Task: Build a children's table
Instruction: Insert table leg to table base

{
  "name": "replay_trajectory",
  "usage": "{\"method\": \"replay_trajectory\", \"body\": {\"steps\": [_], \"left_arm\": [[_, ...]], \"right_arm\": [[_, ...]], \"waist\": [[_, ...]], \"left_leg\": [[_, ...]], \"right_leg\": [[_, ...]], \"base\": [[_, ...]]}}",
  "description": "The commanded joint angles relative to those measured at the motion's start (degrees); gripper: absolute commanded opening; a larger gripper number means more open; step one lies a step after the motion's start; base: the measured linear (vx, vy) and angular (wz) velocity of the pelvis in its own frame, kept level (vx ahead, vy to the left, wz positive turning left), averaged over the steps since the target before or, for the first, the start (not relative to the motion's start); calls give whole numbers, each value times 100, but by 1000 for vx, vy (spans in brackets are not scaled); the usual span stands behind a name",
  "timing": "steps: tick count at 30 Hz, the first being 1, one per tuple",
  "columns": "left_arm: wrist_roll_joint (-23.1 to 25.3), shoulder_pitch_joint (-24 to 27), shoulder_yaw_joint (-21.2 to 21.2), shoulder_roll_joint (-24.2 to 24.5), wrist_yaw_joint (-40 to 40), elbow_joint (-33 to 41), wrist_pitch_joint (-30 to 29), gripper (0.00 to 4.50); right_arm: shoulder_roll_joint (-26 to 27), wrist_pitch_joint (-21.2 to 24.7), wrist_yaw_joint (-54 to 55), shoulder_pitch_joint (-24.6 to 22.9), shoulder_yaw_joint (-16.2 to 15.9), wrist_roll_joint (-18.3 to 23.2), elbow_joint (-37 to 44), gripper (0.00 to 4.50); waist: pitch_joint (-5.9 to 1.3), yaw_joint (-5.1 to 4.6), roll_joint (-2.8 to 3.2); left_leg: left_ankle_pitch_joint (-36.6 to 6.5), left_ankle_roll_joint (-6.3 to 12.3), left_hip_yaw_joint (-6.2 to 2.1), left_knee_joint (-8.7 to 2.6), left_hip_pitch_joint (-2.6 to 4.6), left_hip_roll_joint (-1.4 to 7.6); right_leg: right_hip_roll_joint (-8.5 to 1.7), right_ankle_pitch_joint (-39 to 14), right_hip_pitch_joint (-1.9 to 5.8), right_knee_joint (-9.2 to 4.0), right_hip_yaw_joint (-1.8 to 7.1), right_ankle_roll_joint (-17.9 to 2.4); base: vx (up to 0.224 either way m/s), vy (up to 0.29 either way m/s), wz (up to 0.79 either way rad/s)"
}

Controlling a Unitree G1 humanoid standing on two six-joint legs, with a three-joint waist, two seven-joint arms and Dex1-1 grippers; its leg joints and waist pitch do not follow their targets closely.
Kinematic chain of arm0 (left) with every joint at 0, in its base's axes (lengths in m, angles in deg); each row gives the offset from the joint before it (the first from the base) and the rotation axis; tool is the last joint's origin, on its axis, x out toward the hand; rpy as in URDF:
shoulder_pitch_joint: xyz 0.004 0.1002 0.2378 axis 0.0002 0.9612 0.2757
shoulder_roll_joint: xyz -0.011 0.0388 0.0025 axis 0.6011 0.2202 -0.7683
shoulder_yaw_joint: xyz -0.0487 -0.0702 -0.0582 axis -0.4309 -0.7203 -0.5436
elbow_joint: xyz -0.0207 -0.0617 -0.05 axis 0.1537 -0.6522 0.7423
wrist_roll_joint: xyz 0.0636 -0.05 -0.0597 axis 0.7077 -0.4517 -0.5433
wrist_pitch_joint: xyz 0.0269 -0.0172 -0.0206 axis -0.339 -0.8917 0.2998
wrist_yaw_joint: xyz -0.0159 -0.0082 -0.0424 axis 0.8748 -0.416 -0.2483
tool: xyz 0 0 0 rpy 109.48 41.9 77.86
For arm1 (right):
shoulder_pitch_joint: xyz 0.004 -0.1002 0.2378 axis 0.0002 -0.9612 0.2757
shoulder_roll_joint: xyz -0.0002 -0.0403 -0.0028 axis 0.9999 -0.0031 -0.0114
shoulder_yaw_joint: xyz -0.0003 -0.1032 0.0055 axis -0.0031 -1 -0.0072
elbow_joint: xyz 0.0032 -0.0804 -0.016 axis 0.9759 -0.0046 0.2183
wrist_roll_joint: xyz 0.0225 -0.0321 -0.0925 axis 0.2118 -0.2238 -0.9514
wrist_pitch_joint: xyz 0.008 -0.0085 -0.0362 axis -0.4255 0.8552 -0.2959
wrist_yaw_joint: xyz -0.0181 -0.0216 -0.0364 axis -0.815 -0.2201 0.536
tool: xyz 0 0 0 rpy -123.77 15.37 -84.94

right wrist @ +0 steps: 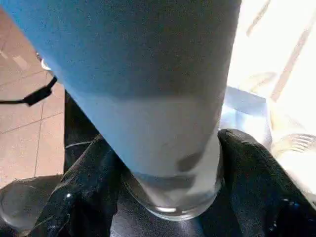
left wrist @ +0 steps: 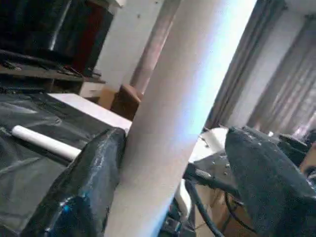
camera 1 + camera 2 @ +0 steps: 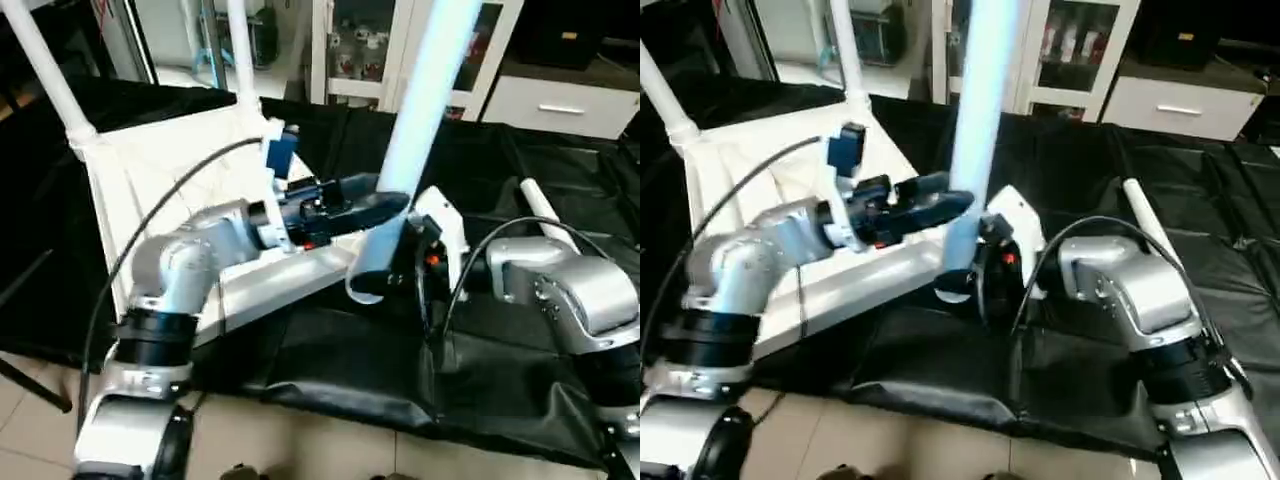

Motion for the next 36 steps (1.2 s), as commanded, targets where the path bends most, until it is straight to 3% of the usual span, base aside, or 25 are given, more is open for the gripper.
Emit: {"method": "replay_trajectory", "body": {"steps": [1, 5, 8, 10, 11, 14, 19, 26, 36], "left_arm": [[14, 69, 300, 18, -185, 205, -43, 411], [204, 103, 436, 45, -113, 195, 84, 443], [766, 54, 640, 32, 220, -63, 610, 450], [899, 32, 673, 21, 316, -154, 764, 450], [1026, -30, 624, -46, 547, -311, 926, 413], [1126, -201, 391, -192, 951, -661, 1186, 409], [1059, -293, 180, -230, 1067, -810, 1293, 357], [931, -325, 31, -316, 1143, -933, 1453, 300], [990, -426, -90, -387, 1401, -1131, 1531, 225]], "right_arm": [[-23, 32, 12, 36, 0, -20, 22, 260], [-11, 23, 12, 52, -23, -10, 28, 260], [-9, 25, 15, 47, -41, -35, 62, 259], [-6, 28, 16, 43, -42, -36, 74, 259], [-2, 30, 20, 40, -38, -32, 93, 259], [5, 24, 39, 37, -26, -27, 116, 259], [5, 12, 62, 45, -6, -36, 105, 259], [14, 3, 49, 60, 12, -58, 84, 259], [-1, -23, 39, 103, 29, -77, 56, 259]], "waist": [[-384, -7, -51], [-386, -11, -40], [-403, 5, -35], [-412, 3, -49], [-424, 2, -43], [-424, 9, -46], [-424, -8, -56], [-426, 12, -54], [-417, 15, -72]], "left_leg": [[-781, 159, 12, -391, 50, 122], [-797, 100, 3, -400, 56, 125], [-706, 112, 0, -389, 52, 120], [-595, 137, -2, -382, 33, 117], [-518, 144, -2, -370, 30, 110], [-547, 165, 8, -359, 32, 98], [-576, 207, -5, -357, 22, 105], [-576, 205, 5, -354, 48, 117], [-624, 205, 1, -353, 27, 110]], "right_leg": [[-221, -1136, 366, -337, 209, -1260], [-212, -1187, 357, -339, 210, -1166], [-210, -1061, 366, -329, 214, -1121], [-212, -888, 382, -317, 213, -1144], [-215, -775, 388, -304, 212, -1185], [-213, -721, 393, -304, 209, -1261], [-222, -789, 407, -302, 202, -1238], [-211, -760, 379, -296, 203, -1285], [-227, -971, 390, -309, 201, -1218]], "base": [[0, 0, 0], [0, 0, 0], [0, 0, 0], [0, 0, 0], [0, 0, 0], [0, 0, 0], [0, 0, 0], [0, 0, 0], [0, 0, 0]]}}
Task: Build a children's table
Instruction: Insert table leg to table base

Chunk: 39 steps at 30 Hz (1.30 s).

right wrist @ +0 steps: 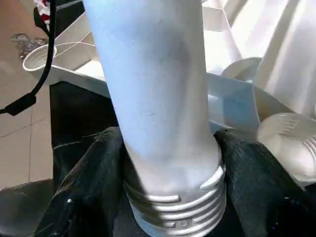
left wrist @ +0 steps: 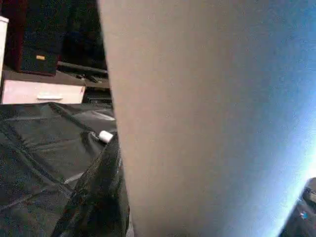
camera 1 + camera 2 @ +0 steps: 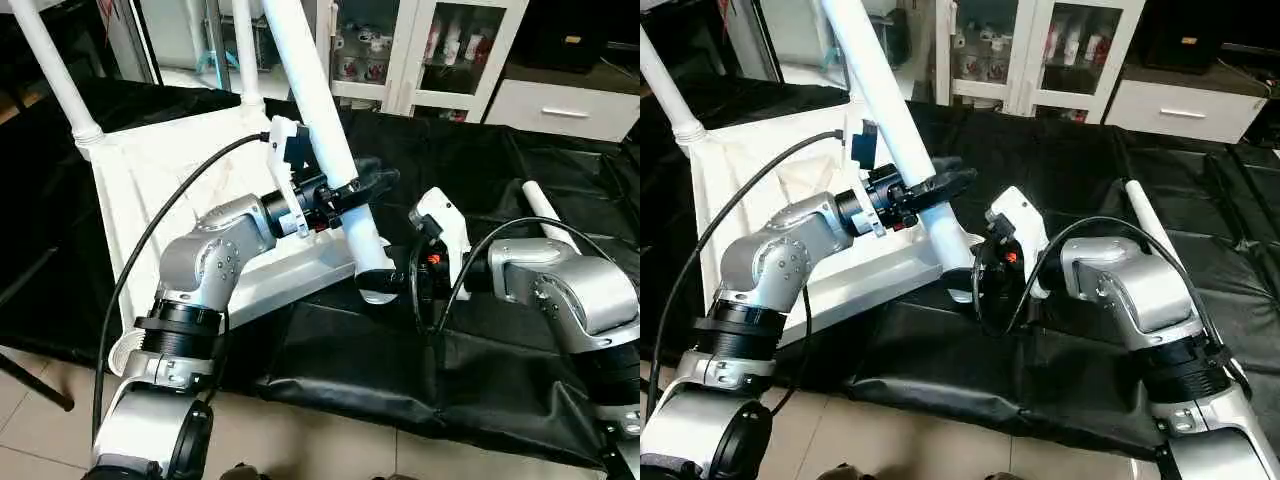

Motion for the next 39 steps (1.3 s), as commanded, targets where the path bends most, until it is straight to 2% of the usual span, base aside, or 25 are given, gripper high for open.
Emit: {"method": "replay_trajectory", "body": {"steps": [1, 4, 9, 11, 12, 13, 14, 15, 17, 18, 19, 21, 22, 24, 25, 26, 28, 31, 32, 35, 37, 38, 39], "left_arm": [[57, -168, -91, 6, 191, -119, 73, 222], [84, -284, -177, -11, 460, -254, 29, 193], [31, -424, -381, -42, 863, -335, -193, 183], [109, -517, -457, -23, 1214, -340, -366, 183], [178, -572, -487, -17, 1432, -365, -419, 183], [230, -619, -497, -5, 1583, -382, -479, 182], [242, -633, -496, -1, 1623, -390, -493, 182], [298, -716, -546, -1, 1910, -425, -590, 182], [333, -783, -566, 12, 2084, -432, -694, 180], [350, -862, -616, 19, 2297, -444, -807, 180], [349, -869, -622, 20, 2318, -446, -818, 180], [374, -973, -678, 42, 2633, -475, -967, 180], [374, -973, -678, 42, 2633, -475, -967, 180], [374, -1015, -700, 33, 2726, -515, -1019, 180], [335, -1025, -749, -3, 2765, -521, -1068, 180], [319, -1033, -795, -35, 2826, -513, -1116, 180], [313, -1032, -805, -45, 2841, -503, -1137, 180], [229, -1036, -860, -99, 2959, -454, -1230, 180], [201, -1035, -886, -111, 2993, -438, -1265, 180], [194, -1034, -891, -107, 3003, -420, -1299, 180], [193, -1035, -893, -109, 3005, -414, -1314, 180], [195, -1028, -902, -112, 3000, -382, -1349, 180], [196, -1026, -897, -116, 2998, -368, -1363, 180]], "right_arm": [[-14, -91, -105, 102, -38, 24, 202, 259], [12, -124, -82, 121, -29, 8, 165, 259], [57, -228, -10, 124, 7, -41, 126, 258], [140, -474, 154, 138, 97, -145, 57, 258], [241, -470, 230, 174, 237, -63, -8, 258], [313, -456, 284, 212, 360, 13, -50, 258], [334, -444, 296, 223, 397, 39, -61, 281], [431, -343, 370, 283, 607, 198, -82, 294], [508, -224, 426, 336, 802, 361, -83, 302], [617, -26, 503, 421, 1080, 622, -82, 310], [629, -3, 511, 431, 1111, 652, -82, 325], [839, 278, 708, 623, 1600, 1057, -179, 344], [839, 278, 708, 623, 1601, 1058, -179, 344], [952, 465, 850, 766, 1874, 1248, -319, 367], [962, 642, 883, 820, 1950, 1335, -357, 376], [950, 808, 904, 849, 1970, 1391, -358, 382], [927, 906, 912, 856, 1955, 1388, -361, 402], [855, 1436, 1080, 879, 1916, 1402, -400, 426], [793, 1468, 1082, 840, 1784, 1358, -349, 434], [646, 1317, 977, 699, 1355, 1149, -138, 447], [681, 1272, 994, 663, 1271, 1118, -54, 449], [734, 800, 1035, 645, 894, 733, 53, 450], [768, 588, 1085, 649, 694, 521, 41, 450]], "waist": [[-417, 3, -73], [-416, 0, -70], [-415, 7, -64], [-412, -4, -70], [-424, -6, -29], [-424, -15, -36], [-426, -15, -48], [-420, -17, -49], [-421, -26, -43], [-427, -22, -82], [-428, -13, -61], [-434, -4, -46], [-434, 0, -54], [-436, 7, -46], [-438, 8, -65], [-426, 26, -55], [-431, 22, -56], [-429, 23, -75], [-428, 31, -80], [-424, 45, -77], [-417, 31, -85], [-414, 31, -84], [-417, 18, -84]], "left_leg": [[-636, 211, 7, -372, 27, 104], [-687, 180, 6, -371, 31, 98], [-729, 154, -1, -368, 30, 105], [-734, 164, 2, -365, 18, 92], [-697, 135, -3, -358, 28, 93], [-706, 139, 1, -357, 31, 91], [-727, 167, -8, -360, 31, 91], [-725, 162, -8, -362, 26, 91], [-734, 195, -8, -357, 26, 83], [-693, 213, -4, -358, 36, 84], [-665, 209, -4, -353, 44, 82], [-586, 212, -4, -351, 40, 82], [-568, 220, -8, -353, 40, 84], [-549, 198, -6, -354, 38, 76], [-548, 196, 1, -354, 42, 78], [-561, 167, -1, -358, 38, 78], [-533, 135, -5, -359, 29, 73], [-494, 109, -2, -357, 26, 64], [-491, 98, -3, -360, 19, 66], [-538, 56, -7, -361, 14, 70], [-575, 35, -5, -366, 6, 63], [-603, -13, -12, -369, 1, 77], [-604, -25, -11, -368, -2, 70]], "right_leg": [[-226, -995, 385, -340, 203, -1209], [-216, -1032, 378, -344, 201, -1186], [-224, -1073, 378, -338, 197, -1177], [-222, -1091, 381, -346, 195, -1159], [-214, -1032, 368, -337, 194, -1159], [-210, -1012, 362, -341, 194, -1173], [-196, -962, 374, -337, 186, -1191], [-199, -959, 378, -332, 188, -1175], [-195, -943, 383, -329, 189, -1163], [-193, -960, 381, -337, 184, -1152], [-195, -949, 375, -319, 190, -1180], [-189, -881, 368, -311, 185, -1232], [-189, -858, 365, -310, 181, -1241], [-191, -869, 361, -316, 175, -1245], [-190, -863, 360, -316, 175, -1246], [-199, -885, 366, -321, 176, -1242], [-204, -882, 377, -320, 175, -1203], [-205, -874, 384, -323, 177, -1192], [-210, -932, 384, -330, 177, -1171], [-221, -1037, 386, -348, 176, -1076], [-224, -1141, 383, -357, 179, -1008], [-235, -1203, 368, -361, 174, -970], [-231, -1211, 370, -357, 173, -961]], "base": [[0, 0, 0], [0, 0, 0], [0, 0, 0], [0, 0, 0], [0, 0, 0], [0, 0, 0], [0, 0, 0], [0, 0, 0], [0, 0, 0], [0, 0, 0], [0, 0, 0], [0, 0, 0], [0, 0, 0], [0, 0, 0], [0, 0, 0], [0, 0, 0], [0, 0, 0], [0, 0, 0], [0, 0, 0], [0, 0, 0], [0, 0, 0], [0, 0, 0], [0, 0, 0]]}}
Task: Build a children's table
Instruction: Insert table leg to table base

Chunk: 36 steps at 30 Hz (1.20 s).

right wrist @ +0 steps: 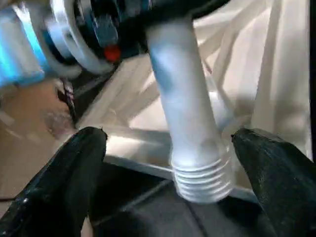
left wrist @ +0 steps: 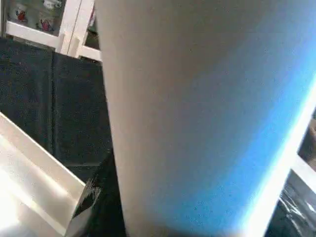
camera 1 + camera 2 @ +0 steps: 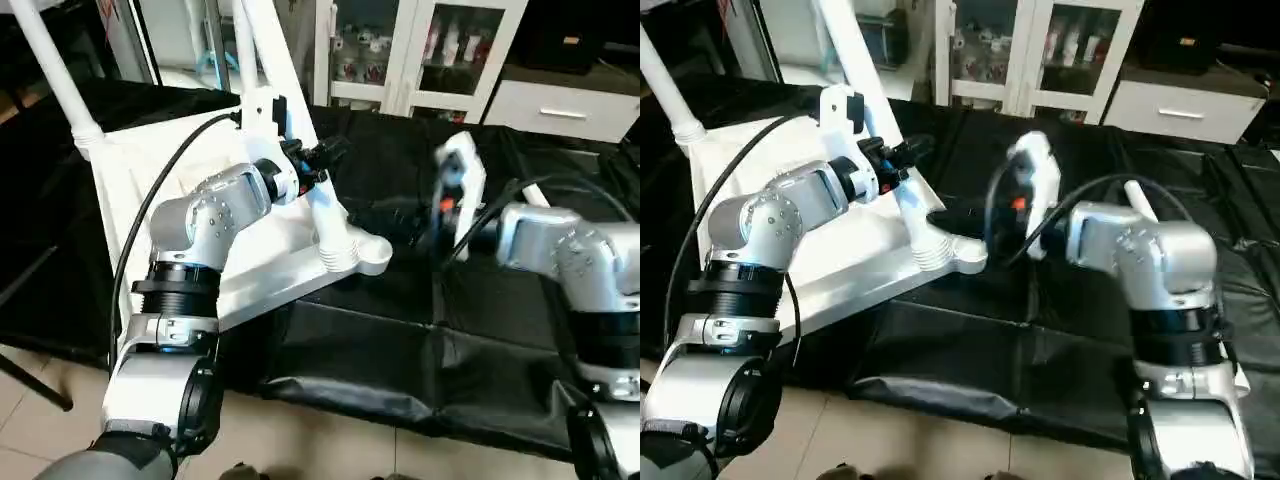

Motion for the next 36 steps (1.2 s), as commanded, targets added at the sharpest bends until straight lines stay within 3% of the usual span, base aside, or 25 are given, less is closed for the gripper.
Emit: {"method": "replay_trajectory", "body": {"steps": [1, 2, 8, 10, 11, 14, 15, 19, 23, 28, 29, 36], "left_arm": [[-83, -103, -23, -8, 44, 146, -69, 179], [-103, -103, -21, -16, 46, 164, -92, 179], [-124, -105, -10, -53, 40, 227, -152, 179], [-118, -101, -10, -62, 35, 258, -176, 179], [-127, -94, -14, -62, 32, 287, -202, 179], [-134, -78, -18, -49, 32, 329, -228, 179], [-134, -77, -19, -48, 32, 329, -229, 179], [-149, -65, -28, -42, 29, 365, -258, 179], [-140, -60, -2, -40, -23, 408, -293, 179], [-129, -41, 10, -29, -50, 418, -296, 179], [-130, -40, 6, -30, -50, 419, -300, 179], [-130, -69, -5, -23, -89, 404, -310, 179]], "right_arm": [[85, -393, 98, 18, -345, -361, 137, 450], [235, -516, 227, 57, -484, -505, 23, 450], [602, -1017, 522, 160, -1104, -1012, -494, 450], [686, -1185, 581, 186, -1219, -1201, -706, 450], [745, -1210, 599, 199, -1203, -1222, -768, 410], [853, -1212, 578, 214, -1146, -1195, -819, 405], [856, -1211, 577, 214, -1143, -1192, -819, 377], [939, -1263, 589, 252, -1089, -1144, -899, 363], [1043, -1400, 642, 313, -906, -1148, -1083, 321], [1031, -1394, 586, 299, -882, -1140, -1074, 281], [1028, -1394, 572, 295, -880, -1139, -1072, 275], [1008, -1427, 464, 296, -858, -1178, -1103, 211]], "waist": [[-421, 26, -72], [-414, 16, -44], [-420, 7, -22], [-416, 9, -43], [-413, 3, -61], [-412, 6, -53], [-409, 4, -53], [-405, 1, -58], [-405, -3, -49], [-408, -1, -47], [-406, 5, -18], [-410, -2, -31]], "left_leg": [[-618, -25, 1, -390, 13, 68], [-671, -32, 1, -393, 19, 68], [-733, -87, -6, -410, 43, 82], [-739, -101, -6, -417, 27, 81], [-737, -89, -5, -419, 24, 81], [-700, -55, -7, -421, 22, 79], [-705, -49, -6, -421, 20, 78], [-728, -39, -3, -423, 28, 82], [-761, -50, -3, -426, 31, 81], [-669, -31, -2, -422, 28, 83], [-678, -37, -4, -421, 30, 78], [-745, -55, -3, -422, 30, 77]], "right_leg": [[-228, -1222, 370, -385, 180, -956], [-227, -1255, 357, -396, 185, -951], [-211, -1002, 342, -362, 186, -1068], [-222, -972, 357, -351, 187, -1089], [-223, -949, 362, -360, 187, -1107], [-223, -893, 371, -345, 193, -1093], [-221, -899, 371, -349, 194, -1085], [-225, -955, 363, -355, 196, -1076], [-227, -988, 360, -360, 195, -1093], [-221, -807, 368, -337, 197, -1121], [-221, -817, 367, -337, 197, -1126], [-218, -856, 372, -349, 196, -1113]], "base": [[0, 0, 0], [0, 0, 0], [0, 0, 0], [0, 0, 0], [0, 0, 0], [0, 0, 0], [0, 0, 0], [0, 0, 0], [0, 0, 0], [0, 0, 0], [0, 0, 0], [0, 0, 0]]}}
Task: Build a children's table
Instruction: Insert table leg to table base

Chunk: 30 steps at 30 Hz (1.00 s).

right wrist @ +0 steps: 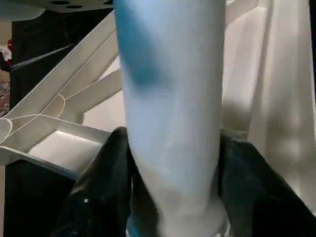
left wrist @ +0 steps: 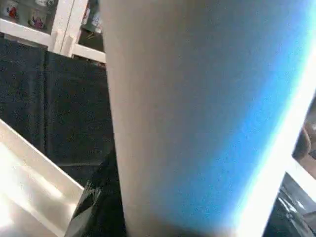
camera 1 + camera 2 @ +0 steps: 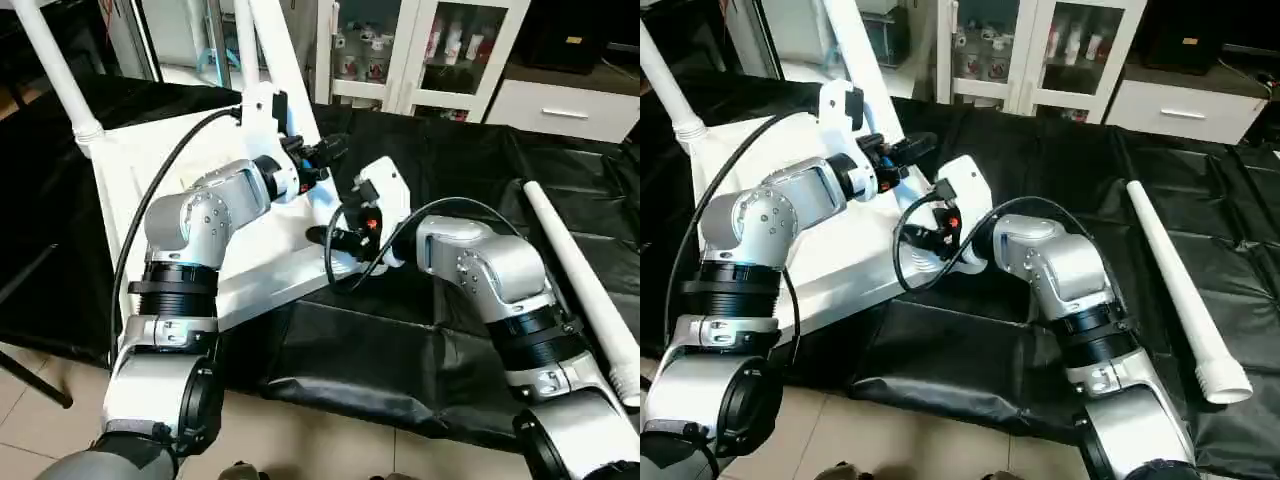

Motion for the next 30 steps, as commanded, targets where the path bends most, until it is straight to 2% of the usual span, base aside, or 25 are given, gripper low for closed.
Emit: {"method": "replay_trajectory", "body": {"steps": [1, 3, 5, 8, 11, 13, 14, 15, 17, 19, 20, 21, 25, 26, 27, 28, 30], "left_arm": [[-47, -70, 17, -3, -57, 118, -20, 179], [-78, -23, 101, 50, -254, 230, -35, 179], [-229, -16, 56, 31, -370, 286, -133, 249], [-557, 53, 11, 55, -665, 472, -388, 251], [-698, 105, 49, 119, -913, 583, -481, 289], [-951, 175, 70, 212, -1294, 767, -634, 292], [-1217, 251, 66, 296, -1700, 963, -715, 305], [-1217, 251, 66, 296, -1700, 963, -715, 321], [-1394, 309, 124, 415, -2072, 1094, -835, 333], [-1497, 318, 126, 461, -2209, 1124, -926, 341], [-1726, 318, 104, 539, -2456, 1174, -1115, 352], [-1726, 318, 104, 539, -2456, 1174, -1115, 359], [-1861, 267, 224, 837, -2944, 1179, -1302, 362], [-1853, 260, 238, 862, -2974, 1168, -1305, 337], [-1822, 237, 263, 905, -3023, 1123, -1298, 337], [-1838, 198, 275, 967, -3113, 1030, -1323, 330], [-1857, 180, 274, 994, -3152, 990, -1350, 308]], "right_arm": [[24, -44, -121, 54, 19, 44, 8, 211], [-40, -45, -216, 44, 46, 99, 109, 202], [-82, -66, -293, 44, 67, 130, 143, 195], [-235, -135, -613, -18, 182, 298, 298, 194], [-321, -138, -804, -73, 277, 431, 414, 190], [-425, -85, -1112, -173, 460, 710, 616, 190], [-542, 64, -1449, -297, 680, 1085, 869, 190], [-542, 64, -1449, -297, 680, 1085, 869, 190], [-727, 276, -1862, -444, 805, 1471, 1157, 190], [-847, 360, -2049, -513, 791, 1584, 1280, 190], [-1051, 492, -2298, -605, 741, 1697, 1422, 190], [-1051, 492, -2298, -605, 741, 1697, 1422, 189], [-1460, 687, -2761, -768, 608, 1844, 1646, 189], [-1482, 695, -2779, -778, 604, 1852, 1659, 189], [-1505, 710, -2785, -782, 597, 1855, 1665, 189], [-1540, 729, -2776, -784, 592, 1880, 1672, 189], [-1552, 732, -2763, -783, 595, 1887, 1673, 189]], "waist": [[-421, -7, -13], [-424, -4, -12], [-419, -9, -9], [-420, 2, -12], [-406, 6, -11], [-409, 15, -6], [-409, 18, -9], [-407, 19, -12], [-410, 28, -4], [-400, 22, -1], [-399, 23, 19], [-393, 24, 6], [-388, 26, 11], [-389, 24, 10], [-389, 24, 10], [-393, 20, 34], [-403, 19, 24]], "left_leg": [[-746, -53, 2, -418, 42, 77], [-712, -36, 1, -419, 43, 80], [-735, -37, 3, -419, 46, 84], [-782, -26, 9, -415, 52, 86], [-826, 16, 8, -419, 44, 83], [-831, 30, 11, -421, 53, 86], [-836, 71, 12, -422, 49, 86], [-839, 84, 10, -423, 44, 90], [-843, 130, 9, -418, 54, 91], [-890, 127, 6, -429, 45, 96], [-899, 97, 7, -420, 49, 85], [-916, 97, 13, -423, 50, 80], [-994, 48, 2, -427, 50, 82], [-992, 44, -1, -433, 49, 85], [-992, 44, -1, -433, 49, 85], [-976, 22, -3, -427, 54, 82], [-929, 9, -1, -421, 55, 81]], "right_leg": [[-217, -852, 373, -344, 202, -1119], [-215, -789, 373, -334, 201, -1139], [-217, -786, 373, -334, 202, -1159], [-222, -763, 382, -322, 200, -1239], [-218, -864, 377, -339, 201, -1231], [-222, -882, 381, -336, 203, -1234], [-217, -877, 381, -338, 199, -1266], [-223, -879, 388, -338, 200, -1278], [-210, -879, 386, -337, 199, -1278], [-211, -980, 382, -347, 196, -1265], [-211, -1042, 381, -353, 195, -1253], [-206, -1096, 383, -369, 196, -1236], [-209, -1303, 374, -381, 197, -1172], [-211, -1372, 378, -386, 194, -1142], [-211, -1372, 378, -386, 194, -1142], [-213, -1367, 369, -391, 193, -1147], [-207, -1283, 371, -378, 191, -1174]], "base": [[0, 0, 0], [0, 0, 0], [0, 0, 0], [0, 0, 0], [0, 0, 0], [0, 0, 0], [0, 0, 0], [0, 0, 0], [0, 0, 0], [0, 0, 0], [0, 0, 0], [0, 0, 0], [0, 0, 0], [0, 0, 0], [0, 0, 0], [0, 0, 0], [0, 0, 0]]}}
